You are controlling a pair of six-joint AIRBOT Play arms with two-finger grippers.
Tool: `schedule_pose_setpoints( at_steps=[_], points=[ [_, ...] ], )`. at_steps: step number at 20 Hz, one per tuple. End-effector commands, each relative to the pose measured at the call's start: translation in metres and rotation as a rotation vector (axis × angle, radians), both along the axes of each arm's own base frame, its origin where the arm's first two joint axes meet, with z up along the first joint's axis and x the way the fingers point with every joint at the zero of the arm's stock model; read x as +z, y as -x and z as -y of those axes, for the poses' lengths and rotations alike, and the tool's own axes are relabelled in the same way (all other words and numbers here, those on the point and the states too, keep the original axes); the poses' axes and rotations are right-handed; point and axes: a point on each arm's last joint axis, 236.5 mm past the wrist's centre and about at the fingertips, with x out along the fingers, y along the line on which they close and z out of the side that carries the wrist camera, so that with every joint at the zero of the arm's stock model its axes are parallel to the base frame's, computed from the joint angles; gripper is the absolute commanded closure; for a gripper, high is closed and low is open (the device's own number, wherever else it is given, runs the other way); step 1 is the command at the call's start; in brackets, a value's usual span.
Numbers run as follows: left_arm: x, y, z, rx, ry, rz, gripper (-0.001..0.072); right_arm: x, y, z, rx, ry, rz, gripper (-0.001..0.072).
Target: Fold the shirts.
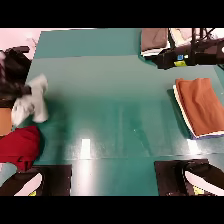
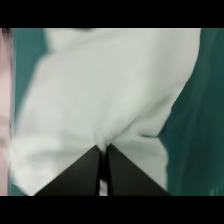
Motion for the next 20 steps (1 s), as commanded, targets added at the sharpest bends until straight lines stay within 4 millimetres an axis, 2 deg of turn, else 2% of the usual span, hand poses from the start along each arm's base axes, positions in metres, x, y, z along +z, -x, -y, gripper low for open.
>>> schedule_pose_setpoints(
  at_steps=[1, 2, 4, 5, 6, 7, 9, 11, 13, 14, 15, 17, 19, 20],
  points=[
    [0.153, 0.005, 0.060, -0.195, -0.007, 0.337, 0.0684, 0.039, -0.002, 0.004, -0.032, -0.044, 0.136, 0.0692],
    [0.184, 0.012, 0.085, -0.270, 0.004, 0.400, 0.0684, 0.052, -0.002, 0.005, -0.041, -0.057, 0.177, 0.0692],
    [0.222, 0.024, 0.136, -0.426, 0.029, 0.486, 0.0685, 0.075, 0.003, 0.009, -0.055, -0.080, 0.249, 0.0692],
    [0.226, 0.027, 0.159, -0.487, 0.041, 0.495, 0.0685, 0.086, 0.004, 0.010, -0.061, -0.091, 0.281, 0.0692],
    [0.222, 0.027, 0.183, -0.554, 0.043, 0.482, 0.0685, 0.095, 0.006, 0.012, -0.068, -0.101, 0.311, 0.0692],
    [0.209, 0.027, 0.209, -0.625, 0.035, 0.449, 0.0685, 0.104, 0.009, 0.015, -0.076, -0.109, 0.337, 0.0692],
    [0.168, 0.020, 0.260, -0.745, 0.002, 0.343, 0.0683, 0.115, 0.014, 0.025, -0.100, -0.113, 0.366, 0.0692],
    [0.115, 0.017, 0.314, -0.866, -0.012, 0.216, 0.0680, 0.123, 0.016, 0.040, -0.135, -0.112, 0.386, 0.0692],
    [0.061, 0.026, 0.369, -0.983, 0.043, 0.089, 0.0674, 0.131, 0.021, 0.052, -0.166, -0.119, 0.401, 0.0692],
    [0.041, 0.029, 0.388, -1.009, 0.084, 0.042, 0.0401, 0.135, 0.023, 0.057, -0.178, -0.118, 0.410, 0.0692],
    [0.028, 0.026, 0.397, -1.005, 0.105, 0.015, 0.0129, 0.137, 0.025, 0.061, -0.187, -0.117, 0.417, 0.0692],
    [0.017, 0.005, 0.381, -0.926, 0.117, -0.007, 0.0140, 0.141, 0.028, 0.062, -0.189, -0.117, 0.427, 0.0692],
    [0.017, -0.032, 0.336, -0.778, 0.141, -0.006, 0.0140, 0.137, 0.025, 0.061, -0.188, -0.117, 0.416, 0.0692],
    [0.013, -0.054, 0.304, -0.666, 0.168, -0.014, 0.0140, 0.131, 0.022, 0.059, -0.183, -0.119, 0.395, 0.0692]
  ],
)
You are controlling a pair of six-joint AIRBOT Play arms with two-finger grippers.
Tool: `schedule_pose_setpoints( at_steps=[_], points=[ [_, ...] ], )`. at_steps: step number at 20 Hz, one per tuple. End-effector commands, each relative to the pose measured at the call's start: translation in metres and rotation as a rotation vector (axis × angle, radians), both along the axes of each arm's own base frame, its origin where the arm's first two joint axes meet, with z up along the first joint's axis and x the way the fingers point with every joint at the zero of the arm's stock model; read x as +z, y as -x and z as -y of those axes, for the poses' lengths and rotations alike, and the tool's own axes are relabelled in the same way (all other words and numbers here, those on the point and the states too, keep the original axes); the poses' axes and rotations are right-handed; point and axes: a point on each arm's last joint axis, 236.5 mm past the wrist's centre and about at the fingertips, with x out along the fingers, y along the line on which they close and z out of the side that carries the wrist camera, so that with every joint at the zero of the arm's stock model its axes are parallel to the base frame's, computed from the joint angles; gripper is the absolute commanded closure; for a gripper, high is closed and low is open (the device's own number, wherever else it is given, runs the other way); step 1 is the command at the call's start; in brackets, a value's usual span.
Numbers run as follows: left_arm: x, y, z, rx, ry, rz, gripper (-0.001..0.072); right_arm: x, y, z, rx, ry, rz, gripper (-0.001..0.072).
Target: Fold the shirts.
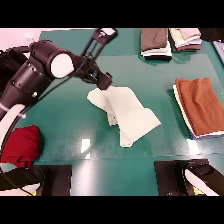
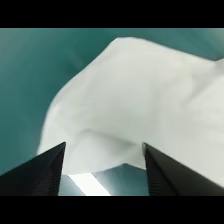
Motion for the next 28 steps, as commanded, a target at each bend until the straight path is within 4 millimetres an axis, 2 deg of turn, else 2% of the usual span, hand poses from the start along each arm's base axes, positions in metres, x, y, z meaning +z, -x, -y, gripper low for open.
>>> schedule_pose_setpoints(
  at_steps=[1, 2, 3, 5, 8, 10, 12, 14, 16, 17, 19, 20, 22, 25, 26, 27, 28],
  points=[
    [-0.022, -0.051, -0.069, 0.260, 0.065, -0.096, 0.0140, -0.012, -0.004, -0.001, 0.006, 0.002, -0.045, 0.0692],
    [-0.034, -0.064, -0.096, 0.348, 0.092, -0.143, 0.0140, -0.021, -0.007, -0.003, 0.013, 0.009, -0.075, 0.0692],
    [-0.051, -0.071, -0.115, 0.405, 0.124, -0.199, 0.0141, -0.031, -0.010, -0.004, 0.019, 0.016, -0.105, 0.0692],
    [-0.098, -0.072, -0.134, 0.469, 0.155, -0.332, 0.0140, -0.045, -0.016, -0.006, 0.026, 0.024, -0.150, 0.0692],
    [-0.170, -0.059, -0.130, 0.444, 0.144, -0.487, 0.0140, -0.062, -0.024, -0.008, 0.031, 0.032, -0.199, 0.0692],
    [-0.206, -0.053, -0.118, 0.427, 0.153, -0.568, 0.0141, -0.069, -0.028, -0.008, 0.032, 0.035, -0.216, 0.0692],
    [-0.224, -0.053, -0.102, 0.404, 0.209, -0.618, 0.0141, -0.071, -0.030, -0.009, 0.032, 0.035, -0.222, 0.0692],
    [-0.223, -0.059, -0.083, 0.379, 0.294, -0.624, 0.0141, -0.071, -0.030, -0.008, 0.030, 0.038, -0.223, 0.0692],
    [-0.221, -0.066, -0.073, 0.372, 0.311, -0.581, 0.0143, -0.075, -0.028, -0.005, 0.027, 0.042, -0.240, 0.0692],
    [-0.221, -0.067, -0.068, 0.363, 0.308, -0.568, 0.0193, -0.081, -0.025, -0.004, 0.031, 0.046, -0.271, 0.0692],
    [-0.220, -0.065, -0.058, 0.333, 0.299, -0.549, 0.0438, -0.100, -0.017, 0.008, 0.016, 0.057, -0.357, 0.0692],
    [-0.218, -0.065, -0.056, 0.327, 0.299, -0.546, 0.0657, -0.116, -0.012, 0.020, -0.004, 0.059, -0.417, 0.0692],
    [-0.210, -0.065, -0.058, 0.307, 0.286, -0.553, 0.0680, -0.164, 0.005, 0.047, -0.050, 0.061, -0.583, 0.0692],
    [-0.188, -0.068, -0.063, 0.236, 0.224, -0.526, 0.0680, -0.269, 0.055, 0.089, -0.145, -0.002, -0.917, 0.0692],
    [-0.182, -0.070, -0.064, 0.227, 0.214, -0.515, 0.0680, -0.301, 0.072, 0.098, -0.176, -0.038, -1.006, 0.0689],
    [-0.177, -0.072, -0.063, 0.221, 0.216, -0.506, 0.0680, -0.334, 0.093, 0.103, -0.201, -0.074, -1.101, 0.0559],
    [-0.173, -0.075, -0.062, 0.221, 0.222, -0.497, 0.0680, -0.364, 0.111, 0.104, -0.222, -0.108, -1.178, 0.0270]
  ],
)
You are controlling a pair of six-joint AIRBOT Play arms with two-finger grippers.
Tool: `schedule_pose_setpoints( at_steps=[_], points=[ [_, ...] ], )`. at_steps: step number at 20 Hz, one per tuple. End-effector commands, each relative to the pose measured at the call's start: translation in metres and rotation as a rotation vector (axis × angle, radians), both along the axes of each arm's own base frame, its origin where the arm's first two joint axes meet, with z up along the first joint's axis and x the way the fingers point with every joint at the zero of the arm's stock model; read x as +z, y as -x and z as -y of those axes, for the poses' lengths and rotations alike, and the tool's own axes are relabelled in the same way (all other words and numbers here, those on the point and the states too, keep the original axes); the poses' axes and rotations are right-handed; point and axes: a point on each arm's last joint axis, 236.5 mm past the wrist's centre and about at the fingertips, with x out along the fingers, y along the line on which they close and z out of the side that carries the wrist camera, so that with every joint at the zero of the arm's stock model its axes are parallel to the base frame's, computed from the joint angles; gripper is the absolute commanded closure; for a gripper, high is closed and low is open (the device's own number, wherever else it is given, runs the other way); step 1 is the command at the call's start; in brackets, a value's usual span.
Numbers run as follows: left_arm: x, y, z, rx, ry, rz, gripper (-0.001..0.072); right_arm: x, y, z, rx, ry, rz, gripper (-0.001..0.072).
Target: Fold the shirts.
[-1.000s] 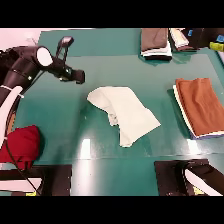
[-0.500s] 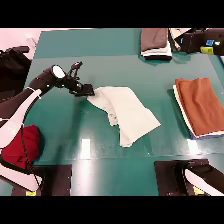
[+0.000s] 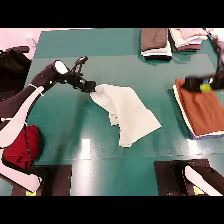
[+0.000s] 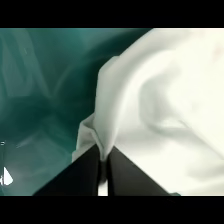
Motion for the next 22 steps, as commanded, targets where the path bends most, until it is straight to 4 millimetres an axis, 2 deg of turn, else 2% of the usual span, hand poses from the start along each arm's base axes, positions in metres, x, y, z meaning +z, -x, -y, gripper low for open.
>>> schedule_pose_setpoints(
  at_steps=[1, 3, 4, 6, 8, 10, 11, 13, 14, 15, 17, 19, 20, 22],
  points=[
    [0.014, -0.004, -0.001, -0.027, -0.015, 0.025, 0.0681, -0.098, 0.072, 0.005, -0.114, -0.114, -0.295, 0.0135],
    [0.013, -0.004, -0.001, -0.027, -0.016, 0.026, 0.0681, -0.130, 0.088, -0.020, -0.128, -0.217, -0.362, 0.0139],
    [0.013, -0.004, -0.001, -0.027, -0.016, 0.025, 0.0681, -0.141, 0.089, -0.034, -0.118, -0.259, -0.373, 0.0143],
    [0.013, -0.004, -0.001, -0.027, -0.016, 0.024, 0.0680, -0.156, 0.083, -0.056, -0.105, -0.297, -0.377, 0.0147],
    [0.013, -0.003, -0.001, -0.029, -0.017, 0.022, 0.0680, -0.167, 0.075, -0.074, -0.065, -0.287, -0.372, 0.0236],
    [0.013, -0.003, -0.001, -0.030, -0.017, 0.018, 0.0681, -0.172, 0.062, -0.089, -0.005, -0.249, -0.345, 0.0249],
    [0.013, -0.003, -0.001, -0.030, -0.017, 0.019, 0.0681, -0.171, 0.052, -0.097, 0.022, -0.231, -0.316, 0.0326],
    [0.018, -0.001, -0.001, -0.030, -0.014, 0.020, 0.0681, -0.163, 0.027, -0.108, 0.069, -0.200, -0.240, 0.0621],
    [0.029, -0.002, -0.002, -0.027, -0.010, 0.043, 0.0682, -0.152, 0.013, -0.112, 0.084, -0.197, -0.197, 0.0693],
    [0.047, -0.004, -0.003, -0.023, -0.006, 0.089, 0.0682, -0.136, -0.001, -0.114, 0.099, -0.197, -0.148, 0.0693],
    [0.111, -0.009, -0.018, -0.020, -0.043, 0.259, 0.0682, -0.078, -0.033, -0.112, 0.154, -0.173, 0.007, 0.0693],
    [0.201, -0.003, -0.042, -0.009, -0.097, 0.475, 0.0682, 0.010, -0.056, -0.101, 0.210, -0.098, 0.206, 0.0693],
    [0.253, 0.008, -0.055, 0.008, -0.112, 0.594, 0.0682, 0.060, -0.058, -0.095, 0.233, -0.058, 0.305, 0.0693],
    [0.348, 0.045, -0.070, 0.046, -0.070, 0.803, 0.0682, 0.151, -0.049, -0.084, 0.249, -0.011, 0.477, 0.0693]
  ],
)
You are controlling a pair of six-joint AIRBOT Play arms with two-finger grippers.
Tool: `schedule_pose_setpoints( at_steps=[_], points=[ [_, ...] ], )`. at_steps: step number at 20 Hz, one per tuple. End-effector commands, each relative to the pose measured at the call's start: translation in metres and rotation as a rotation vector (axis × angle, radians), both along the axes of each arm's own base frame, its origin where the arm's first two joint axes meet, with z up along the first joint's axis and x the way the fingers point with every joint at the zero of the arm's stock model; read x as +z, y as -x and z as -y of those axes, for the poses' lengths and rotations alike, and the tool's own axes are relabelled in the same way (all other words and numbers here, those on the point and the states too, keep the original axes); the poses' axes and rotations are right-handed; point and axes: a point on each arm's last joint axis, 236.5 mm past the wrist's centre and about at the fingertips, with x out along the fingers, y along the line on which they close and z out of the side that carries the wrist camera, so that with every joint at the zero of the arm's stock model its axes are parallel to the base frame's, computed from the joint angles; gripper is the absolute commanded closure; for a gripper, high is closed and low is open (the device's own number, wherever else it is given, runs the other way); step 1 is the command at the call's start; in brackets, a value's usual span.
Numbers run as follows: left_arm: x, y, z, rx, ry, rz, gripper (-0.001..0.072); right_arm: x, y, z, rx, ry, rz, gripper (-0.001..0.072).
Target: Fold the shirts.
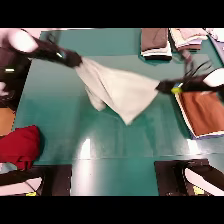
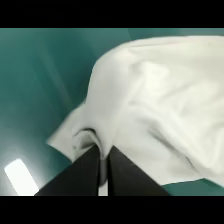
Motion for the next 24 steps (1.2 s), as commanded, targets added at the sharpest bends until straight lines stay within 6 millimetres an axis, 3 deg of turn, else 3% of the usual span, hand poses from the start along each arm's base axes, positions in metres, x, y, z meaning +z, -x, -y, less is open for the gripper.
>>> schedule_pose_setpoints(
  at_steps=[1, 3, 4, 5, 7, 10, 13, 16, 18, 19, 20, 21, 23, 24],
  points=[
    [0.150, 0.060, -0.036, 0.047, 0.030, 0.357, 0.0682, 0.147, 0.017, 0.017, 0.019, 0.074, 0.298, 0.0694],
    [0.199, 0.100, -0.047, 0.048, 0.072, 0.471, 0.0682, 0.199, 0.037, 0.021, 0.016, 0.086, 0.404, 0.0694],
    [0.211, 0.114, -0.051, 0.048, 0.080, 0.499, 0.0682, 0.216, 0.044, 0.020, 0.015, 0.086, 0.445, 0.0694],
    [0.213, 0.121, -0.053, 0.045, 0.078, 0.501, 0.0682, 0.226, 0.049, 0.019, 0.017, 0.084, 0.468, 0.0694],
    [0.195, 0.124, -0.053, 0.032, 0.048, 0.440, 0.0682, 0.226, 0.056, 0.011, 0.036, 0.069, 0.451, 0.0694],
    [0.128, 0.111, -0.048, 0.020, -0.006, 0.283, 0.0682, 0.190, 0.058, -0.010, 0.104, 0.054, 0.341, 0.0694],
    [0.020, 0.106, -0.046, 0.006, -0.077, 0.042, 0.0682, 0.129, 0.053, -0.024, 0.151, 0.051, 0.190, 0.0694],
    [-0.091, 0.129, -0.047, -0.016, -0.130, -0.215, 0.0681, 0.074, 0.048, -0.029, 0.160, 0.051, 0.057, 0.0694],
    [-0.146, 0.156, -0.040, -0.034, -0.104, -0.373, 0.0678, 0.050, 0.045, -0.029, 0.157, 0.052, 0.000, 0.0694],
    [-0.162, 0.169, -0.034, -0.044, -0.071, -0.433, 0.0543, 0.043, 0.043, -0.029, 0.156, 0.052, -0.017, 0.0694],
    [-0.172, 0.178, -0.028, -0.048, -0.041, -0.476, 0.0225, 0.039, 0.041, -0.029, 0.155, 0.052, -0.027, 0.0694],
    [-0.175, 0.179, -0.029, -0.048, -0.042, -0.484, 0.0152, 0.036, 0.038, -0.029, 0.154, 0.052, -0.033, 0.0694],
    [-0.161, 0.166, -0.045, 0.000, -0.087, -0.422, 0.0151, 0.035, 0.035, -0.029, 0.149, 0.051, -0.031, 0.0694],
    [-0.146, 0.153, -0.063, 0.064, -0.109, -0.375, 0.0151, 0.036, 0.033, -0.029, 0.145, 0.049, -0.022, 0.0694]
  ],
)
